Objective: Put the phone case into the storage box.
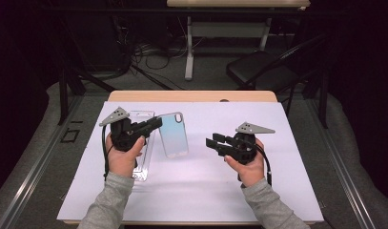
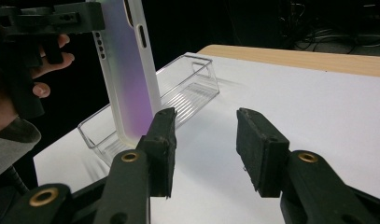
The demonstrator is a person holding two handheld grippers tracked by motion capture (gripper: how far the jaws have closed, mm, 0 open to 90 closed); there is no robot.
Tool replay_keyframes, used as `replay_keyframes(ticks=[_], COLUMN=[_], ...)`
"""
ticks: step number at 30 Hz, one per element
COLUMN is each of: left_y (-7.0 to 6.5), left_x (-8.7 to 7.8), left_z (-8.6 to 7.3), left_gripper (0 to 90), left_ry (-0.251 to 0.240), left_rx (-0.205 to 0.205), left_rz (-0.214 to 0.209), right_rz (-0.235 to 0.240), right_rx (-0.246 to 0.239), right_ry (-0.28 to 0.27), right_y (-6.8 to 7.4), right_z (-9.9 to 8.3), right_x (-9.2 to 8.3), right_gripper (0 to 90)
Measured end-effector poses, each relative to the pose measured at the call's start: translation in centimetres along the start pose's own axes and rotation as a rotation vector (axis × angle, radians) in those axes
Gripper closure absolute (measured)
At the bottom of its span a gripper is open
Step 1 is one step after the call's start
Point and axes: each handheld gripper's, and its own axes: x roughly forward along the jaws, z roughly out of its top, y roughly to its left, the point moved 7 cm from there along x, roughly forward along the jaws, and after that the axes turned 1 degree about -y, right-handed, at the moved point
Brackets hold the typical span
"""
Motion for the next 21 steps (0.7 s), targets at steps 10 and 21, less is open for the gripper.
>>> replay_keyframes(ticks=[10, 21], left_y=[1.1, 2.1], left_x=[-0.8, -1.6], left_z=[0.5, 1.1], left_gripper=[82.7, 82.8], left_ry=[-0.007, -0.019], left_rx=[0.009, 0.015], left_rz=[0.027, 0.051], right_rz=[-0.011, -0.009], right_rx=[0.000, 0.003], right_ry=[0.006, 0.021], right_y=[-0.2, -0.2], right_z=[0.0, -0.2], right_x=[0.0, 0.1], right_gripper=[56.2, 55.3])
